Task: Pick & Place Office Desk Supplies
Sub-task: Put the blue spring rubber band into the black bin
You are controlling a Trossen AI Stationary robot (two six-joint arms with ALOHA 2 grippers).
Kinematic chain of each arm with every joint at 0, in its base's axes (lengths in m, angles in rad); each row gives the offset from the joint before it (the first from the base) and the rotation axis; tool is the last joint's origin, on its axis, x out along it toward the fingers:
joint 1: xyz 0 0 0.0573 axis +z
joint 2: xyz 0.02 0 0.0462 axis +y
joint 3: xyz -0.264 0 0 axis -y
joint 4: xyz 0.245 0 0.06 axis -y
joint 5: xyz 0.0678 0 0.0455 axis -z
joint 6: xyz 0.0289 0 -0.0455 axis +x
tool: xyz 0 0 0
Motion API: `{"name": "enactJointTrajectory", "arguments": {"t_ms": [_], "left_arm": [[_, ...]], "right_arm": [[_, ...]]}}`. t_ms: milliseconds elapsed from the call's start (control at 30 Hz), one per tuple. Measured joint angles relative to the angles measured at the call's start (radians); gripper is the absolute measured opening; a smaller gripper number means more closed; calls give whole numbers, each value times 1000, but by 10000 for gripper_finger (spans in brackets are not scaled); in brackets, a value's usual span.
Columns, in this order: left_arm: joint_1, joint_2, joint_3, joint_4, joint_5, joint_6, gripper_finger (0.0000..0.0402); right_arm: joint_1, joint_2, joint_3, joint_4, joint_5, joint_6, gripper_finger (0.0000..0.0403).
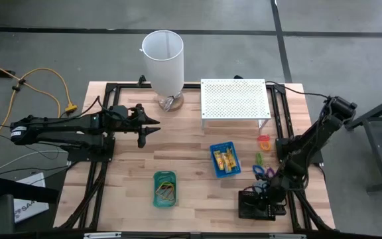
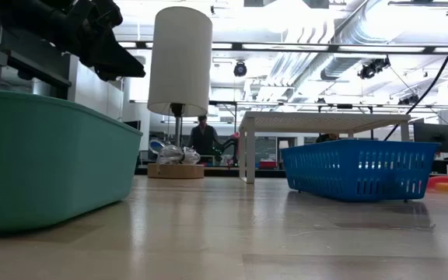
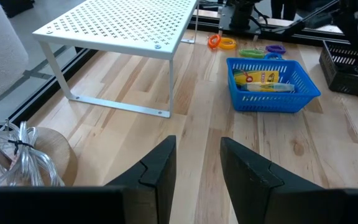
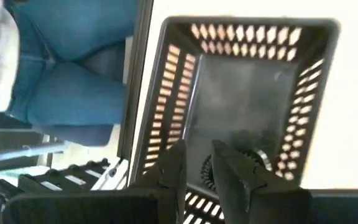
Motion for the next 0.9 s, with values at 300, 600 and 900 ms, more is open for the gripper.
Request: {"name": "enactJointTrajectory", "arguments": {"t_ms": [300,600,900], "left_arm": [[0,0,0,0,0,0,119],[0,0,0,0,0,0,119],[0,0,0,0,0,0,119]], "right_arm": [[-81,-164,0,-149,70,-59,64],[-117,-181,0,-273,100,-58,64],[-187,-174,0,-460,222,2,64]]}}
